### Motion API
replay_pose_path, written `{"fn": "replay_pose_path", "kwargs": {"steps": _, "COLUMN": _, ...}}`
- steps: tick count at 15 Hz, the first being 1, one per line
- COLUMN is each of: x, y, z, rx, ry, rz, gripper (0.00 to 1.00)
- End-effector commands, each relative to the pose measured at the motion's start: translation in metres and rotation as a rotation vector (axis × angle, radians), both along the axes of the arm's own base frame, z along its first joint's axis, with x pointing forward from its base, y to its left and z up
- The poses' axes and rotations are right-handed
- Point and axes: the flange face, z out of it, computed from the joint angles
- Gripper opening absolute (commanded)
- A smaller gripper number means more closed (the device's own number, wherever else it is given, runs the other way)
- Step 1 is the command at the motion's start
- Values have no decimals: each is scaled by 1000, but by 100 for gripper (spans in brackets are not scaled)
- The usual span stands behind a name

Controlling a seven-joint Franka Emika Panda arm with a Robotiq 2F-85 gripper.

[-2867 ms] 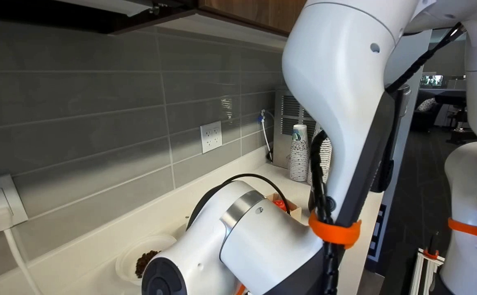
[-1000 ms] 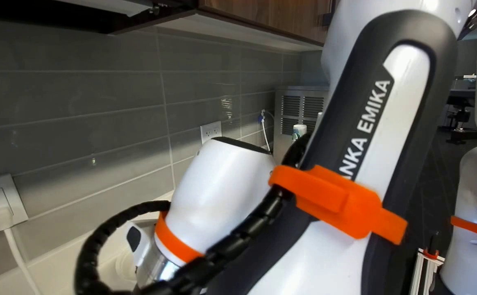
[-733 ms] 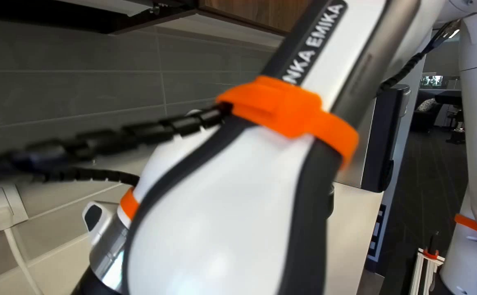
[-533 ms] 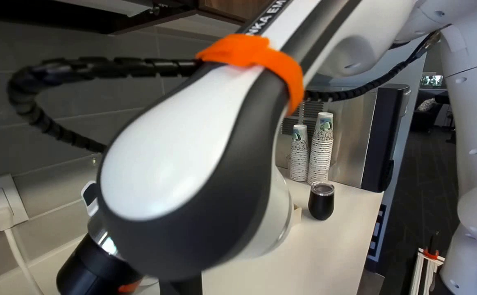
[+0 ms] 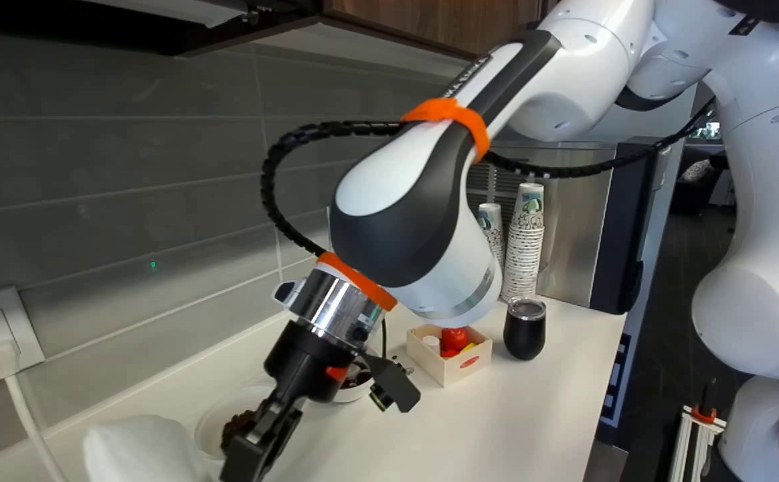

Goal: Fold the white napkin in half.

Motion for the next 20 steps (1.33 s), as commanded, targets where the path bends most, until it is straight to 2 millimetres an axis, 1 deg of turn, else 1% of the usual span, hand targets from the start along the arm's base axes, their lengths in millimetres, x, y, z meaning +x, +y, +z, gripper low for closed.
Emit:
{"fn": "replay_pose_path", "kwargs": {"steps": 1, "x": -12, "y": -35, "z": -15, "rx": -131, "ry": 89, "rz": -2, "gripper": 1}}
{"fn": "replay_pose_path", "kwargs": {"steps": 4, "x": -17, "y": -46, "z": -24, "rx": -199, "ry": 148, "rz": 19, "gripper": 1}}
{"fn": "replay_pose_path", "kwargs": {"steps": 9, "x": -27, "y": -47, "z": -38, "rx": -287, "ry": 209, "rz": 18, "gripper": 1}}
{"fn": "replay_pose_path", "kwargs": {"steps": 15, "x": -31, "y": -59, "z": -60, "rx": -385, "ry": 245, "rz": -54, "gripper": 1}}
{"fn": "replay_pose_path", "kwargs": {"steps": 18, "x": -33, "y": -67, "z": -67, "rx": -438, "ry": 258, "rz": -88, "gripper": 1}}
{"fn": "replay_pose_path", "kwargs": {"steps": 19, "x": -33, "y": -68, "z": -68, "rx": -458, "ry": 254, "rz": -101, "gripper": 28}}
{"fn": "replay_pose_path", "kwargs": {"steps": 20, "x": -33, "y": -70, "z": -69, "rx": -471, "ry": 251, "rz": -112, "gripper": 29}}
